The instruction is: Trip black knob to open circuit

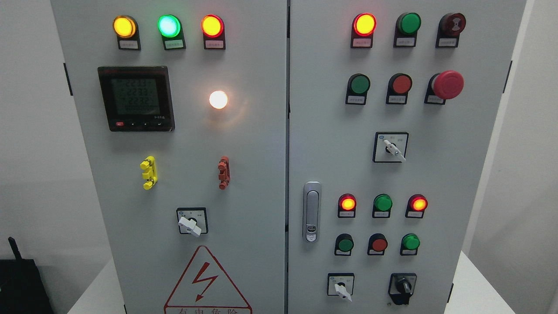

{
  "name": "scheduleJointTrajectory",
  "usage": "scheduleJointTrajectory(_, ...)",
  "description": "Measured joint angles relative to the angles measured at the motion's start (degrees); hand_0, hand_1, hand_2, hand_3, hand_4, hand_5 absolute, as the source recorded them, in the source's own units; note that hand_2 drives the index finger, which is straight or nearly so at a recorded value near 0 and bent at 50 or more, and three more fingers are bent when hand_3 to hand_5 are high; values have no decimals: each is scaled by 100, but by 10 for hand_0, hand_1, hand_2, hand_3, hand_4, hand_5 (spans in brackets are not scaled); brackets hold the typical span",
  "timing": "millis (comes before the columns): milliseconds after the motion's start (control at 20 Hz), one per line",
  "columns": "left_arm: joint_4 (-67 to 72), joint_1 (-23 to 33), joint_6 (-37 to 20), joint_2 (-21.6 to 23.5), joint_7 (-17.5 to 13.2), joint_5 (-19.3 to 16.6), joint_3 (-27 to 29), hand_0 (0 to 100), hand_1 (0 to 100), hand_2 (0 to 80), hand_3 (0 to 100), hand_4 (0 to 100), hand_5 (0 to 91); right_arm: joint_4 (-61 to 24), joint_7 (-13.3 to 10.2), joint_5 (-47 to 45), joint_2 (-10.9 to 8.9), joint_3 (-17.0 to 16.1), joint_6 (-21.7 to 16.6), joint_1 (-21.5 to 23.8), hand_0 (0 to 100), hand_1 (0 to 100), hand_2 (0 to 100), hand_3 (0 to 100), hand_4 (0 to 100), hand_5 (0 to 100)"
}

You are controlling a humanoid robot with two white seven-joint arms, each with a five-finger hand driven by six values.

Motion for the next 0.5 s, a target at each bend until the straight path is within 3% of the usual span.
scheduleJointTrajectory(100, 0, 0, 0, 0, 0, 0, 0, 120, 389, 0, 0, 0, 0, -300, 55, -45, -21, -9, 142, -6, 0, 41, 0, 317, 201, 14)
scheduleJointTrajectory(200, 0, 0, 0, 0, 0, 0, 0, 120, 389, 0, 0, 0, 0, -576, 81, -77, -41, -16, 276, -17, 0, 33, 0, 446, 299, 101)
scheduleJointTrajectory(250, 0, 0, 0, 0, 0, 0, 0, 120, 389, 0, 0, 0, 0, -706, 86, -91, -50, -20, 332, -26, 0, 32, 0, 465, 319, 119)
scheduleJointTrajectory(500, 0, 0, 1, 0, 0, 0, 0, 120, 389, 0, 0, 0, 0, -1269, 97, -133, -100, -34, 579, -85, 0, 13, 0, 692, 517, 368)
